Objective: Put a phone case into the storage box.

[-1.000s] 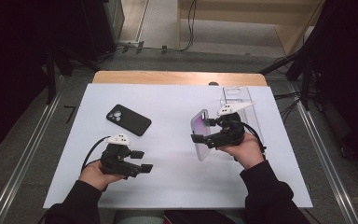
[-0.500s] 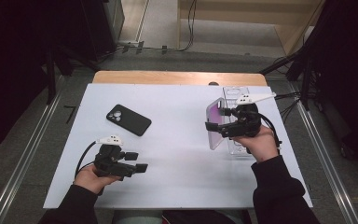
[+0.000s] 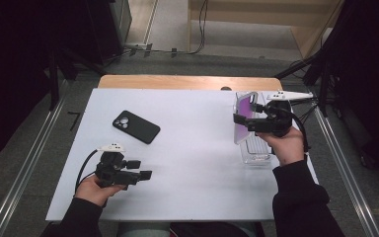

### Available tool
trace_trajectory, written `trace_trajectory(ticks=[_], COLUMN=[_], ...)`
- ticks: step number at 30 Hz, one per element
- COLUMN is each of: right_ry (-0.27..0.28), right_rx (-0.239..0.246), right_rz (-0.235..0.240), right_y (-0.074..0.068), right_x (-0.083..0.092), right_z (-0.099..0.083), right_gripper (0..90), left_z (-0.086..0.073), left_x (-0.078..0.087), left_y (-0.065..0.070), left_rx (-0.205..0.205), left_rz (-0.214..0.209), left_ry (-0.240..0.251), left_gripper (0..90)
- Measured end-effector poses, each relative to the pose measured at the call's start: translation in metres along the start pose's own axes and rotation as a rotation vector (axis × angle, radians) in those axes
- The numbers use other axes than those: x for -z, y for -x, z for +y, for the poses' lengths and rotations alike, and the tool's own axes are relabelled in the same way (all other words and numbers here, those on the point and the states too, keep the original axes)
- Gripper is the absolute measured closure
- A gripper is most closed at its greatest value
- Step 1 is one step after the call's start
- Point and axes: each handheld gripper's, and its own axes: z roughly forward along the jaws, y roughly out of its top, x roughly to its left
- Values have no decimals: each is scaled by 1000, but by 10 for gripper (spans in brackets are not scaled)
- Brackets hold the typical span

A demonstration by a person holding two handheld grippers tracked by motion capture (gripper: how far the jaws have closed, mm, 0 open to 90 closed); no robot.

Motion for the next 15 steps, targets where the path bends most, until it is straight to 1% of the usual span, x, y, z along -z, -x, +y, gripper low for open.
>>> trace_trajectory(ticks=[3,6,8,10,12,13,14,15], right_ry=[14,32,37,44,44,42,42,46], right_rx=[-21,-44,-46,-35,-36,-35,-35,-42], right_rz=[-34,-78,-124,-177,-206,-230,-245,-255], right_y=[7,12,16,18,20,21,22,24], right_x=[3,5,6,6,5,4,4,3], right_z=[0,0,-1,-2,-3,-3,-4,-4], right_gripper=[153,154,153,153,153,153,153,153], left_z=[-1,-2,-3,-4,-6,-6,-6,-6], left_x=[1,2,2,4,6,6,7,7], left_y=[-1,0,0,0,0,0,-1,-1], left_rx=[7,3,6,9,12,15,16,20], left_rz=[7,6,9,12,13,13,19,15], left_ry=[0,6,4,6,12,17,17,21], left_gripper=[289,290,290,289,290,290,290,290])
